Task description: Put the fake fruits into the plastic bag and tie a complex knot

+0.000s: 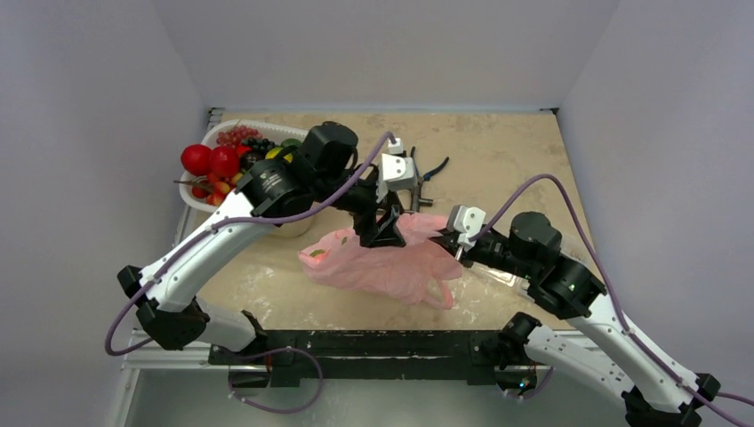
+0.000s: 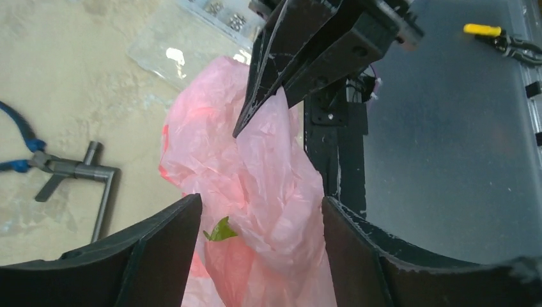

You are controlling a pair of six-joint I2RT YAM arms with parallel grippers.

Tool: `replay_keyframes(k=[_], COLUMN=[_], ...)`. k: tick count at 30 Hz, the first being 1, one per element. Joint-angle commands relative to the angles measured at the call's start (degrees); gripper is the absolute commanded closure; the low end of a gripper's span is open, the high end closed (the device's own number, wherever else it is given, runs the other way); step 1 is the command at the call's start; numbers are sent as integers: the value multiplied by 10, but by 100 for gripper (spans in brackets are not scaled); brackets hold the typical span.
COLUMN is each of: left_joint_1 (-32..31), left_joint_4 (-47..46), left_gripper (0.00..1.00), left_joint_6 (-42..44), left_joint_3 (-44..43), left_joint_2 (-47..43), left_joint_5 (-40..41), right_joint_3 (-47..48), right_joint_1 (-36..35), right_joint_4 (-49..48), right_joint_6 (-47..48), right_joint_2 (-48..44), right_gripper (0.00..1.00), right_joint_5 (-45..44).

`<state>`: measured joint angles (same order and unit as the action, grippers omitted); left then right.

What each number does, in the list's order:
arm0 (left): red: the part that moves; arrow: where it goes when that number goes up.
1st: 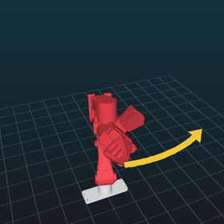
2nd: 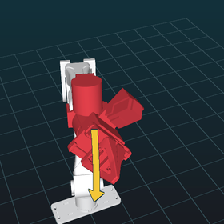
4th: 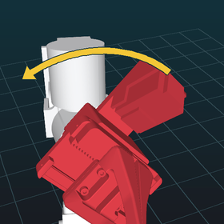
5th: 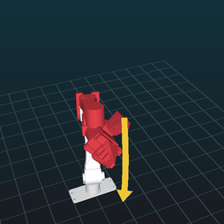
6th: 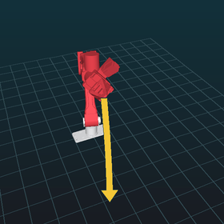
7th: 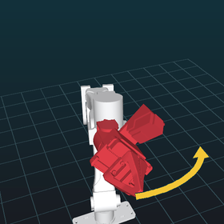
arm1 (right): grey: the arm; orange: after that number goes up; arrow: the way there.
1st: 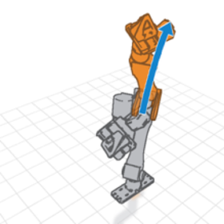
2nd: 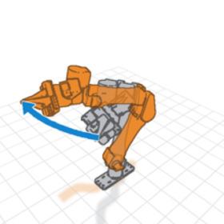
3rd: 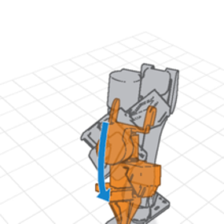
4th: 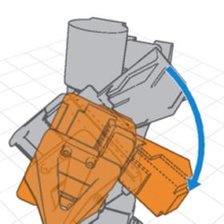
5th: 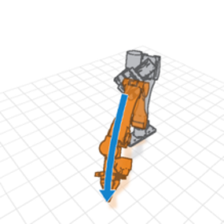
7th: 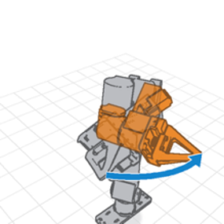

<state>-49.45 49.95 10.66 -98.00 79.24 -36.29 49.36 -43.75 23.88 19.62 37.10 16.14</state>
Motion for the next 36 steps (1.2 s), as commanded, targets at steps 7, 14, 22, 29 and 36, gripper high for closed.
replay_keyframes(k=[7, 14, 22, 29, 36], left_joint_1=[96, 170, 213, 226, 225], left_joint_4=[-46, -111, -49, 8, 48], left_gripper=[100, 100, 100, 100, 100], left_joint_6=[-46, -55, 51, 109, 178], left_joint_3=[46, 112, 98, 49, 36], left_joint_2=[-64, -109, -114, -94, -93], left_joint_5=[-238, -325, -339, -369, -373], right_joint_3=[14, 71, 99, 44, 21], right_joint_1=[2, 5, 13, 27, 27], right_joint_4=[33, 113, 181, 120, 10], right_joint_6=[0, -93, -77, -59, -105], right_joint_2=[-19, -24, -50, -57, 10], right_gripper=[76, 2, 1, 1, 1], right_joint_5=[-25, 15, -16, 11, 48])
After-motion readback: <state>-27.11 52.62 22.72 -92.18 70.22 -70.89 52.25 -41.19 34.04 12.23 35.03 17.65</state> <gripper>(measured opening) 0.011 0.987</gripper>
